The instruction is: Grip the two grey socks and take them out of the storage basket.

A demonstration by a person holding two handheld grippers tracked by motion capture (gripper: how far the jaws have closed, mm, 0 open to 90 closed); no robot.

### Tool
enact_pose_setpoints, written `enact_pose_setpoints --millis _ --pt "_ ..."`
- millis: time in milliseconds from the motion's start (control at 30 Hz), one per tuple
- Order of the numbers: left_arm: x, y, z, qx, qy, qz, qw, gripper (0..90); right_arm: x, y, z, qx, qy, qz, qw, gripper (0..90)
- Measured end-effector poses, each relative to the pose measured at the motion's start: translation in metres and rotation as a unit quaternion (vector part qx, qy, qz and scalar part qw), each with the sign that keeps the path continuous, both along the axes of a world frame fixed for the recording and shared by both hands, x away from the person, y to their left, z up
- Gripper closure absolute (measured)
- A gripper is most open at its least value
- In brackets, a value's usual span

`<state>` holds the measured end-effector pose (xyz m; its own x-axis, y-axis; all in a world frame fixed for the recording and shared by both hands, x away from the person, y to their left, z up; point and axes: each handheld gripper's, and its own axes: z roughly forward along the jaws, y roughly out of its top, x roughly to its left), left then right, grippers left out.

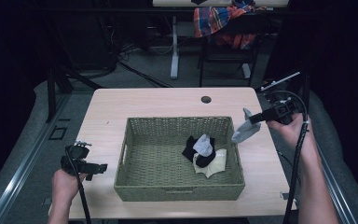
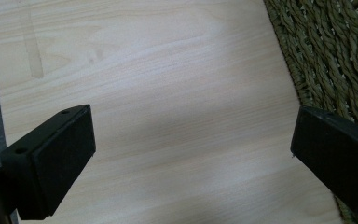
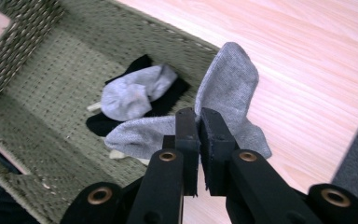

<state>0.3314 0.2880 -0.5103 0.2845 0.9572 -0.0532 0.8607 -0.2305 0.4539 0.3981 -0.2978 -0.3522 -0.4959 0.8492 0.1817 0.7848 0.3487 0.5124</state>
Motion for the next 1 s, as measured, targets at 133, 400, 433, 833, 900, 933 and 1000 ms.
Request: enact_pose_setpoints --millis 133,400,433,833,900,933,1000 --pt "0.0 0.0 0.0 0.001 0.0 0.0 1.0 0.1 0.003 -0.015 -0.004 -0.003 0.004 -0.02 0.9998 86.8" --pt "0.0 0.0 0.0 0.001 0.001 -0.001 1.0 0.1 0.011 -0.029 -0.019 -0.02 0.023 -0.045 0.9985 86.8" --pt "0.0 0.0 0.0 0.002 0.0 -0.001 1.0 0.1 0.014 -0.031 -0.025 -0.033 0.03 -0.049 0.9978 86.8" --pt "0.0 0.0 0.0 0.001 0.0 -0.002 1.0 0.1 0.029 -0.036 -0.058 -0.066 0.062 -0.07 0.9934 86.8" --pt "0.0 0.0 0.0 0.003 0.0 -0.002 1.0 0.1 0.034 -0.036 -0.068 -0.073 0.075 -0.071 0.9919 86.8" --pt "0.0 0.0 0.0 0.003 0.0 -0.002 1.0 0.1 0.035 -0.036 -0.071 -0.074 0.078 -0.069 0.9918 86.8" --pt "0.0 -0.001 0.0 0.003 0.0 -0.003 1.0 0.1 0.037 -0.035 -0.078 -0.078 0.084 -0.068 0.9911 86.8"
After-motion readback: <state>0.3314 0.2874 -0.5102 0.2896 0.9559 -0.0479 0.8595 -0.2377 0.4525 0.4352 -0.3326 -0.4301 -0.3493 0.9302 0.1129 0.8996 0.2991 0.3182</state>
